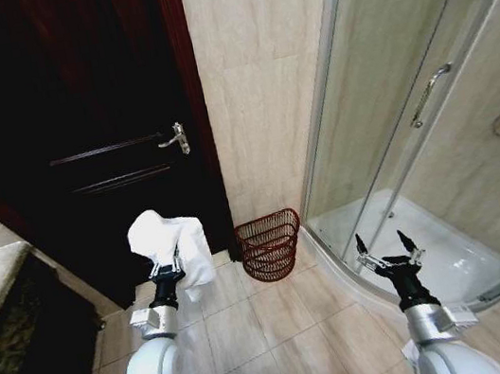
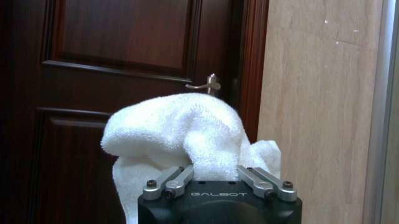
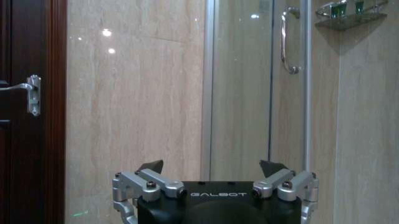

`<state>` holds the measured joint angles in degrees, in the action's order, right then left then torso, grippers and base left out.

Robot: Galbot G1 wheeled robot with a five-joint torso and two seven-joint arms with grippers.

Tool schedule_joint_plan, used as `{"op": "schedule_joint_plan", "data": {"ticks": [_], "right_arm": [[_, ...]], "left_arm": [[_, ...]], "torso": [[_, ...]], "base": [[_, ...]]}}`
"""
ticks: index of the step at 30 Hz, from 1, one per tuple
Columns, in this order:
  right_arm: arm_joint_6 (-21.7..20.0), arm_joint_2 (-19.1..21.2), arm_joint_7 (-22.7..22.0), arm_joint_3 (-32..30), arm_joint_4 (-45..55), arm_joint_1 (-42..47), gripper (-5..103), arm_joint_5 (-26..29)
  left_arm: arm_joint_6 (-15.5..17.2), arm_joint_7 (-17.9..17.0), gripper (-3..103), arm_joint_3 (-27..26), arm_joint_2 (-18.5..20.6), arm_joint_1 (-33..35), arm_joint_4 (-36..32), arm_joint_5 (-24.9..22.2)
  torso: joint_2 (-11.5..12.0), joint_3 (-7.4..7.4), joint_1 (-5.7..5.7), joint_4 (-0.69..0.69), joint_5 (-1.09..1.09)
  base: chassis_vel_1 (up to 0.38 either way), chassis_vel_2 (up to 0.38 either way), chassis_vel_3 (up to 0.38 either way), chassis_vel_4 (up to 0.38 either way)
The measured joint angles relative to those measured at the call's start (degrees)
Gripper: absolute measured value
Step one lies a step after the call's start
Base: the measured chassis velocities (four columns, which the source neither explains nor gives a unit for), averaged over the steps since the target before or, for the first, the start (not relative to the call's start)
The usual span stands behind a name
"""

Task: Discard the used towel into the hamper.

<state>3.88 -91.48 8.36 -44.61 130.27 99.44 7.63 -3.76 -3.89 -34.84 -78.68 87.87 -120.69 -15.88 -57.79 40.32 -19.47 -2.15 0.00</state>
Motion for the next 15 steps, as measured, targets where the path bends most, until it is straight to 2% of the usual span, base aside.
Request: {"op": "schedule_joint_plan", "data": {"ticks": [15], "right_arm": [[0.22,-0.65,-0.11,-0.11,1.42,1.20,100,-1.02]], "left_arm": [[0.18,0.09,15,1.20,0.52,-0.13,-0.35,0.75]], "torso": [[4.26,-2.38,1.90,0.00,0.00]], "base": [[0.000,0.000,0.000,0.000]]}}
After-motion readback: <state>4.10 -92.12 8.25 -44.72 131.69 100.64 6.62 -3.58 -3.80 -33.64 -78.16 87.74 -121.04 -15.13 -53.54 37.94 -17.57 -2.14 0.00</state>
